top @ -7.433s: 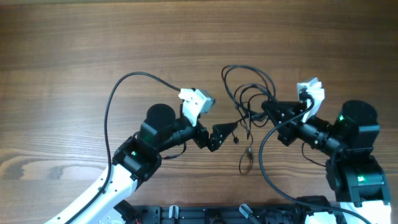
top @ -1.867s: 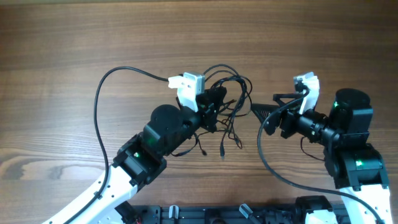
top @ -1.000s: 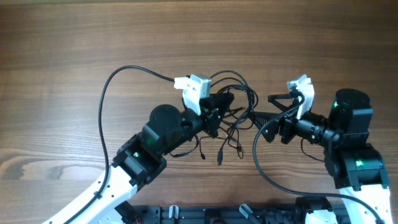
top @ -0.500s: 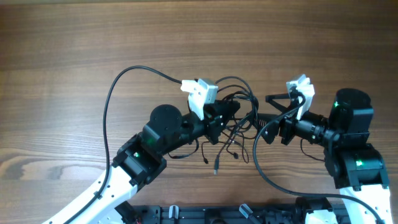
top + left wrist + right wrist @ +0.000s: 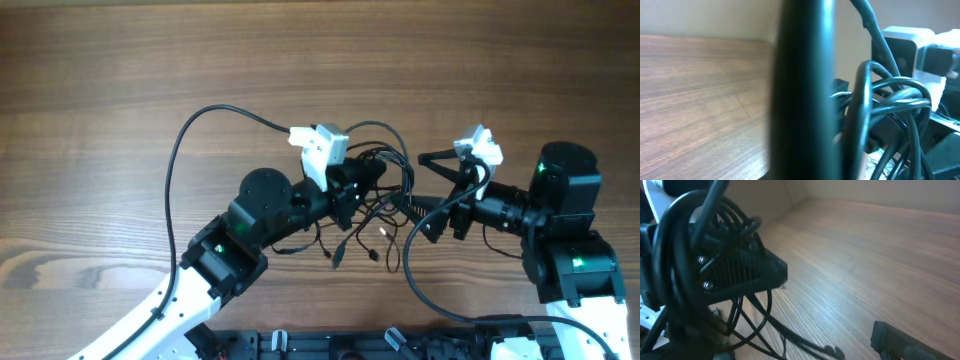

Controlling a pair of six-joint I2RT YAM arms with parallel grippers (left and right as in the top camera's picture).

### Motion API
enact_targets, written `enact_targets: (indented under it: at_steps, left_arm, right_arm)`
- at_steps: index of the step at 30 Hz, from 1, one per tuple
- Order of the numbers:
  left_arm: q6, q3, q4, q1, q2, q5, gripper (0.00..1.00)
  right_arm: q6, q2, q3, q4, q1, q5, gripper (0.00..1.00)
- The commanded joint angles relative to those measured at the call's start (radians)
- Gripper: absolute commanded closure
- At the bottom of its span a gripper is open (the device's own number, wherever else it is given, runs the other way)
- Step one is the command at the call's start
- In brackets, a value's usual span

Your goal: Untangle cables

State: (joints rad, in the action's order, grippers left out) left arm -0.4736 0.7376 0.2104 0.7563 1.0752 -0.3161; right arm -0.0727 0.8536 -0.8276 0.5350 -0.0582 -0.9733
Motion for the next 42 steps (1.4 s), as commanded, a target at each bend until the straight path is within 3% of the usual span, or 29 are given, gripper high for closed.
enact_targets:
  at_steps: [1, 9, 14, 19, 26, 34, 38, 42]
  left_arm:
    - [-0.005, 0.009, 0.003, 0.0, 0.021, -0.058, 0.94]
    - [-0.005, 0.009, 0.011, -0.001, 0.042, -0.061, 0.94]
    - [-0.005, 0.009, 0.058, -0.001, 0.042, 0.018, 0.96]
    - [-0.005, 0.009, 0.062, 0.02, 0.045, -0.017, 0.94]
    - [0.022, 0.009, 0.006, 0.045, 0.047, -0.017, 0.95]
    - [0.025, 0.009, 0.01, 0.044, -0.021, -0.055, 0.94]
    - [0.026, 0.009, 0.009, 0.044, -0.114, -0.148, 0.93]
    - [0.078, 0.009, -0.038, 0.043, -0.226, -0.138, 0.91]
  right_arm:
    - [0.021, 0.0, -0.021, -0.019, -0.001, -0.072, 0.01]
    - [0.008, 0.0, -0.021, -0.026, -0.001, -0.113, 0.01]
    - [-0.059, 0.0, -0.021, -0.011, -0.001, -0.18, 0.0]
    - [-0.04, 0.0, -0.021, -0.04, -0.001, -0.175, 0.0]
    - [0.27, 0.0, -0.021, -0.063, -0.001, 0.178, 0.01]
    - [0.376, 0.0, -0.021, 0.107, -0.001, 0.629, 0.07]
    - [0.4, 0.0, -0.021, 0.131, -0.001, 0.703, 0.07]
    - [0.447, 0.0, -0.021, 0.16, -0.001, 0.774, 0.07]
